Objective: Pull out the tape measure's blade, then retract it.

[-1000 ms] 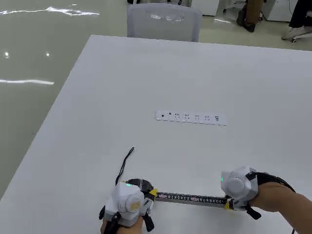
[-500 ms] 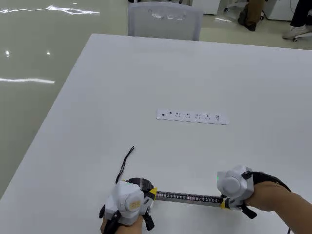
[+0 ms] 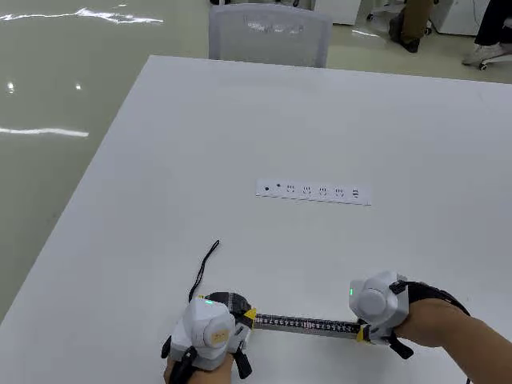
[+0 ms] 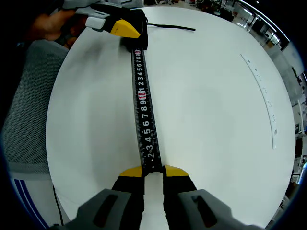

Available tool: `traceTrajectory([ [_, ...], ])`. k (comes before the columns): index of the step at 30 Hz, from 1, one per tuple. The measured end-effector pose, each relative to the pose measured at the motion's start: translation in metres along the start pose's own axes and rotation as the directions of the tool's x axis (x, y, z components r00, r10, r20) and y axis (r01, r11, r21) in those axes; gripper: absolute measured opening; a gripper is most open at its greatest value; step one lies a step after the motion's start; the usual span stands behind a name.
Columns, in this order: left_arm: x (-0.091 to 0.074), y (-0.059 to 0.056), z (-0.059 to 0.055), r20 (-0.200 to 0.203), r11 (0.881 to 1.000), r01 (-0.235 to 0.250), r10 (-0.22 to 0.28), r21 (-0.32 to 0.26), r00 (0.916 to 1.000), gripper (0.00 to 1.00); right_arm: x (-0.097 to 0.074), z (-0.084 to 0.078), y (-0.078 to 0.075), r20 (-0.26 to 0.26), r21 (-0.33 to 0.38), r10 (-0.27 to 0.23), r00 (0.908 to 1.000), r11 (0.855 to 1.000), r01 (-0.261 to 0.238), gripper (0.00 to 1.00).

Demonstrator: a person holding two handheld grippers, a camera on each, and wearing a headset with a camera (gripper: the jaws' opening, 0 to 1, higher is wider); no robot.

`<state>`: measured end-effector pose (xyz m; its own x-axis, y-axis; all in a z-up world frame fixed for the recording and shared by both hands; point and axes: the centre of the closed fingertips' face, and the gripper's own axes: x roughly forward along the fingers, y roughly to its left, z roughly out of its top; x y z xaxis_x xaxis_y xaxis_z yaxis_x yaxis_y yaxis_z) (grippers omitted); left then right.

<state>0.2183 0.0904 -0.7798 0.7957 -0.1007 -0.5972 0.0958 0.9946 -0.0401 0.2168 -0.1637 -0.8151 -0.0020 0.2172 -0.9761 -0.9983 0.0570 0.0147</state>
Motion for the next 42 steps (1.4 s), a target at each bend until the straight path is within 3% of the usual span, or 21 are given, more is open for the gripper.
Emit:
traceTrajectory([
  [13, -0.008, -0.003, 0.006, 0.0, 1.0, -0.003, 0.003, -0.003, 1.0, 0.57, -0.001, 0.008, 0.003, 0.0, 0.005, 0.002, 1.0, 1.0, -0.002, 0.13],
  [42, -0.003, -0.001, 0.003, -0.007, 1.0, 0.006, -0.006, -0.005, 1.0, 0.57, 0.004, 0.024, 0.003, 0.011, 0.017, -0.001, 0.9999, 1.0, 0.0, 0.13],
])
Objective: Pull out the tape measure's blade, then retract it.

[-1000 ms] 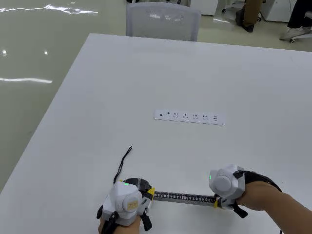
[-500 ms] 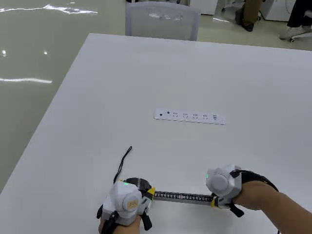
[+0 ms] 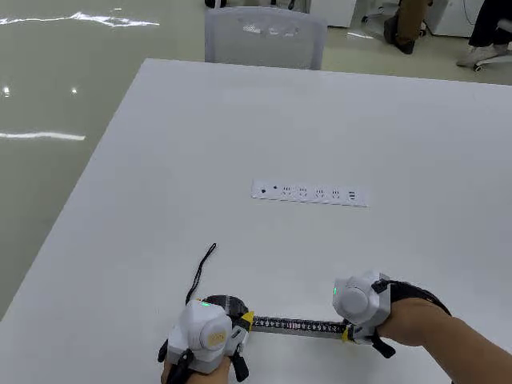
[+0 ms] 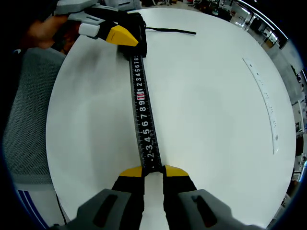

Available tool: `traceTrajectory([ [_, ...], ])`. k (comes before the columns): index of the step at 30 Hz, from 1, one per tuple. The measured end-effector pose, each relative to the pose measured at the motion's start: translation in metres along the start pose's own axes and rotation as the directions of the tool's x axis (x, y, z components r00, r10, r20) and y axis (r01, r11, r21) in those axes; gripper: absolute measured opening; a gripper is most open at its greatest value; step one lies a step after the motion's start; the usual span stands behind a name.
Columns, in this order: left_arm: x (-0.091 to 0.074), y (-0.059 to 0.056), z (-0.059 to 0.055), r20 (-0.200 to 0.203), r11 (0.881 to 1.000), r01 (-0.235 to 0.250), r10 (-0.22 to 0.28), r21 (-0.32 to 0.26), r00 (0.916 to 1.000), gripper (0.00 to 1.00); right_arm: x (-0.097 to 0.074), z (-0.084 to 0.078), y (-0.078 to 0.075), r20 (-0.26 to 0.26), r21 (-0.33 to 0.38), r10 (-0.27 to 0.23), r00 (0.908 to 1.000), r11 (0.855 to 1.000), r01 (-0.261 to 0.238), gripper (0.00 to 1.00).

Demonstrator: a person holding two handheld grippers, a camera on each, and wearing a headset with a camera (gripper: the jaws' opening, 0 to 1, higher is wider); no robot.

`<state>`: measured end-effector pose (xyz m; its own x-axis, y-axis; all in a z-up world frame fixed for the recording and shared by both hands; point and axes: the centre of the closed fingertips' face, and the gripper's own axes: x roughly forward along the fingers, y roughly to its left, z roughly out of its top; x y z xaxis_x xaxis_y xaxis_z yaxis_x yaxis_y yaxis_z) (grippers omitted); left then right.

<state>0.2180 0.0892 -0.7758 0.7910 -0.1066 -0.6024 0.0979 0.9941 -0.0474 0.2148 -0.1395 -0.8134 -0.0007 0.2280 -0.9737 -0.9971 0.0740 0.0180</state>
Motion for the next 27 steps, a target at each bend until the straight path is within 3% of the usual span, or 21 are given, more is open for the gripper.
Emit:
traceTrajectory([
  [27, -0.002, 0.0, 0.0, -0.005, 1.0, 0.006, -0.006, -0.004, 1.0, 0.58, 0.004, 0.012, 0.0, 0.017, 0.011, -0.007, 0.9998, 1.0, 0.007, 0.13],
])
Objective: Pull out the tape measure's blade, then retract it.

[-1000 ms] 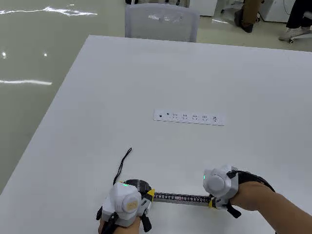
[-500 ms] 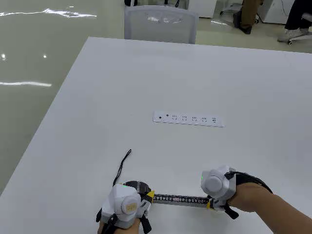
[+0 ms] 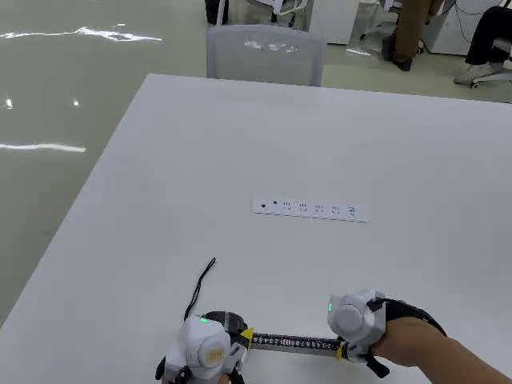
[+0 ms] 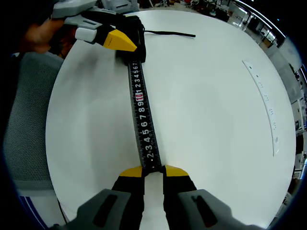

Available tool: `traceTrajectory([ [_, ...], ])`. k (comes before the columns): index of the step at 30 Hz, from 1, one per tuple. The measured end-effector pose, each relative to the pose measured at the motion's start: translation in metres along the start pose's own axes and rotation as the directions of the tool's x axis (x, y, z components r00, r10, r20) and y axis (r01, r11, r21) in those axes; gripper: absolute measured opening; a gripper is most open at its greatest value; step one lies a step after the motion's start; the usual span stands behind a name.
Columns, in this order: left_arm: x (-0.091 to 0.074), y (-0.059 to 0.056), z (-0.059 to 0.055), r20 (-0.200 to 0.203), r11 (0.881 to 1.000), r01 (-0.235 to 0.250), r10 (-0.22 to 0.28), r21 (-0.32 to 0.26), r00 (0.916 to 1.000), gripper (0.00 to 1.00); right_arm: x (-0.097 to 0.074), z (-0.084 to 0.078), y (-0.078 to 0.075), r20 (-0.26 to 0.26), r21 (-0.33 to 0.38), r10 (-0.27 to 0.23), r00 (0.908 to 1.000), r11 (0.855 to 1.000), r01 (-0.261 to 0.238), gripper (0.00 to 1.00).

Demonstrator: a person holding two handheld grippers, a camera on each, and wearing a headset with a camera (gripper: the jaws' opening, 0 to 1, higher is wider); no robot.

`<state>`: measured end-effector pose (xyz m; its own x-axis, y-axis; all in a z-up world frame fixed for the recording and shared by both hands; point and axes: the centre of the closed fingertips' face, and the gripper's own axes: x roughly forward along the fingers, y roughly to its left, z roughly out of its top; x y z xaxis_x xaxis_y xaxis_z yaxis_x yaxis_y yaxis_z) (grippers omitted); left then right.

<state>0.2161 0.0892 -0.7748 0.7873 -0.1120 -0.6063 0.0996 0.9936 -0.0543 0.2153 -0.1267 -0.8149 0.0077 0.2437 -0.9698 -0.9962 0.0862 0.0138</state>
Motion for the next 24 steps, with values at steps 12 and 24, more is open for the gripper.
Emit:
traceTrajectory([
  [12, 0.0, -0.001, 0.001, 0.0, 1.0, 0.002, -0.002, -0.001, 1.0, 0.58, -0.004, 0.009, 0.004, 0.013, 0.001, 0.001, 0.9999, 1.0, -0.001, 0.13],
  [24, 0.003, 0.001, -0.002, 0.0, 1.0, 0.003, -0.003, -0.001, 1.0, 0.58, -0.003, 0.014, 0.005, 0.024, -0.002, 0.003, 0.9997, 1.0, -0.003, 0.13],
])
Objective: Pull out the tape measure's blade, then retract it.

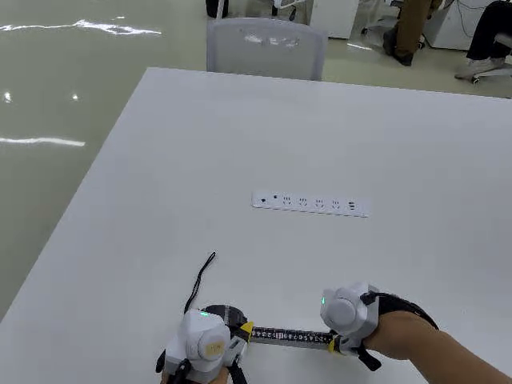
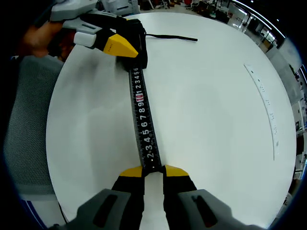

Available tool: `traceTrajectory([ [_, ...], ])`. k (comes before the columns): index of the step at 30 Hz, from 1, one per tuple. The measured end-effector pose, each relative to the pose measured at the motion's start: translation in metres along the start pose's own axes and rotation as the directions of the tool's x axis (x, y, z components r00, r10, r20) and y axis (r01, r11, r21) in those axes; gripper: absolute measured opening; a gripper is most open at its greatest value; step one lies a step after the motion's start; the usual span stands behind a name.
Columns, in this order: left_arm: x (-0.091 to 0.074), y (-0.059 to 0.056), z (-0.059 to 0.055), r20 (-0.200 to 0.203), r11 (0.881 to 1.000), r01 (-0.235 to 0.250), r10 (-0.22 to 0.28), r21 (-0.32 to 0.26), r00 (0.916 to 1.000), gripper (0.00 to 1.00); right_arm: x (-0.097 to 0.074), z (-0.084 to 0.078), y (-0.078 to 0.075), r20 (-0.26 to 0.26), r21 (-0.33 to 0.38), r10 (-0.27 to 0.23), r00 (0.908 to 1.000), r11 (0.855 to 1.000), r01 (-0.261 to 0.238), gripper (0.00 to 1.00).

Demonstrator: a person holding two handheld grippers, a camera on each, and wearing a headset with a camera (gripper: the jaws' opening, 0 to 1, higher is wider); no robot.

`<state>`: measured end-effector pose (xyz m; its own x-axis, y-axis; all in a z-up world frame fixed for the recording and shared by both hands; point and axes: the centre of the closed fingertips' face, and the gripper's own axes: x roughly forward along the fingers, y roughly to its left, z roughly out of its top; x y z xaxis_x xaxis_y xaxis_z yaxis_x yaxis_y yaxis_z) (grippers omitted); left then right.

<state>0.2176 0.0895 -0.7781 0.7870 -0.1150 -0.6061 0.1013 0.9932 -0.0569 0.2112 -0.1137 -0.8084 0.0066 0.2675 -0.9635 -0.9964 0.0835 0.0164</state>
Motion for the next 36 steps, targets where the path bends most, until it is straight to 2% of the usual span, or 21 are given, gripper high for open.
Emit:
traceTrajectory([
  [36, -0.001, -0.001, 0.001, 0.005, 1.0, 0.001, -0.001, -0.004, 1.0, 0.58, 0.01, 0.016, 0.001, 0.013, -0.006, 0.01, 0.9999, 1.0, -0.01, 0.13],
])
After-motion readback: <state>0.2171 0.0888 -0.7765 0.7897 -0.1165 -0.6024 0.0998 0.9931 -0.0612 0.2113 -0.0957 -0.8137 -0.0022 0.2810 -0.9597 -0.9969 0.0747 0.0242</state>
